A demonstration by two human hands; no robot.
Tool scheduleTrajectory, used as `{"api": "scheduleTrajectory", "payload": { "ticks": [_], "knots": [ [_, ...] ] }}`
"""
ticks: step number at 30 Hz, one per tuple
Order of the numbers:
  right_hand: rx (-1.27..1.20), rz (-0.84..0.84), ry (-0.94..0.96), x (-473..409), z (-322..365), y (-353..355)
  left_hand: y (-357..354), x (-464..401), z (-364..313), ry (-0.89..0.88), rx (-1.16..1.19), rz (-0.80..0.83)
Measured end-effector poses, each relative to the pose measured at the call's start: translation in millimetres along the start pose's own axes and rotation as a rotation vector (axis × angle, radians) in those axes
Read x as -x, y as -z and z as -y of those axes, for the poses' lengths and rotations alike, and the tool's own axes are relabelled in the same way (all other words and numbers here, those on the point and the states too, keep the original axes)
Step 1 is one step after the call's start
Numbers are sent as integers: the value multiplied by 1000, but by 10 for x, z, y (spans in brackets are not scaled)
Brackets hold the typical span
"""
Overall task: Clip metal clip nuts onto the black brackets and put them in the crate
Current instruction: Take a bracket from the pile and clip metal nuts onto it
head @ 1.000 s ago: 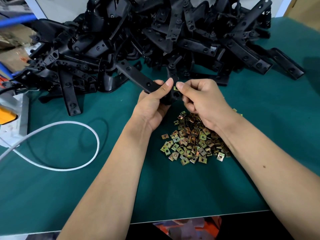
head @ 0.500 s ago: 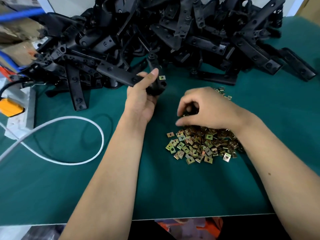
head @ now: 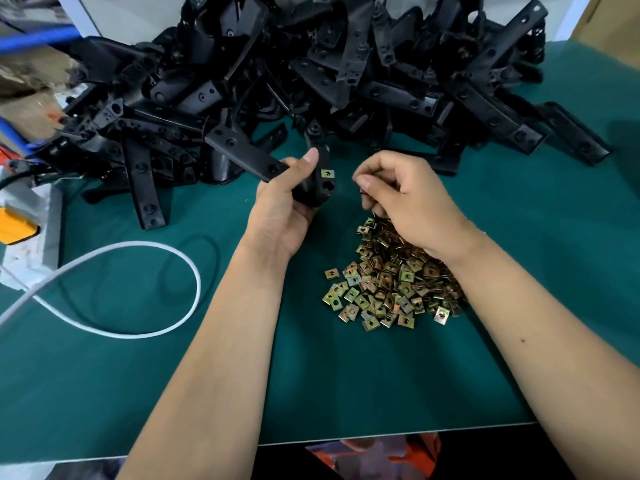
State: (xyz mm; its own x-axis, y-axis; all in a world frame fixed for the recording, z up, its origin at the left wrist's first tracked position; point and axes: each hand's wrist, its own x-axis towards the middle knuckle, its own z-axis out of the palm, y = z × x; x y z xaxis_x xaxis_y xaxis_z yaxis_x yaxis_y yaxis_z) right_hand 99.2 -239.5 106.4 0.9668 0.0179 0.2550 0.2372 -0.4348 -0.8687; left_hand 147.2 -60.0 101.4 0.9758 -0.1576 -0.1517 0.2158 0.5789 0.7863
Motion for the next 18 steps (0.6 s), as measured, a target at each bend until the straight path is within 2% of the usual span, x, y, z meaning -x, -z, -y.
{"api": "scheduleTrajectory", "payload": {
  "ticks": [6,11,18],
  "knots": [
    [-148,-47,-111,-20,-43,-19,8,7,8,26,20,18],
    [-203,-114,-107,-30,-33,18,5,24,-2,40,16,47],
    [-478,-214,-198,-30,-10,-14,-24,45,21,71,-46,143]
  ]
}}
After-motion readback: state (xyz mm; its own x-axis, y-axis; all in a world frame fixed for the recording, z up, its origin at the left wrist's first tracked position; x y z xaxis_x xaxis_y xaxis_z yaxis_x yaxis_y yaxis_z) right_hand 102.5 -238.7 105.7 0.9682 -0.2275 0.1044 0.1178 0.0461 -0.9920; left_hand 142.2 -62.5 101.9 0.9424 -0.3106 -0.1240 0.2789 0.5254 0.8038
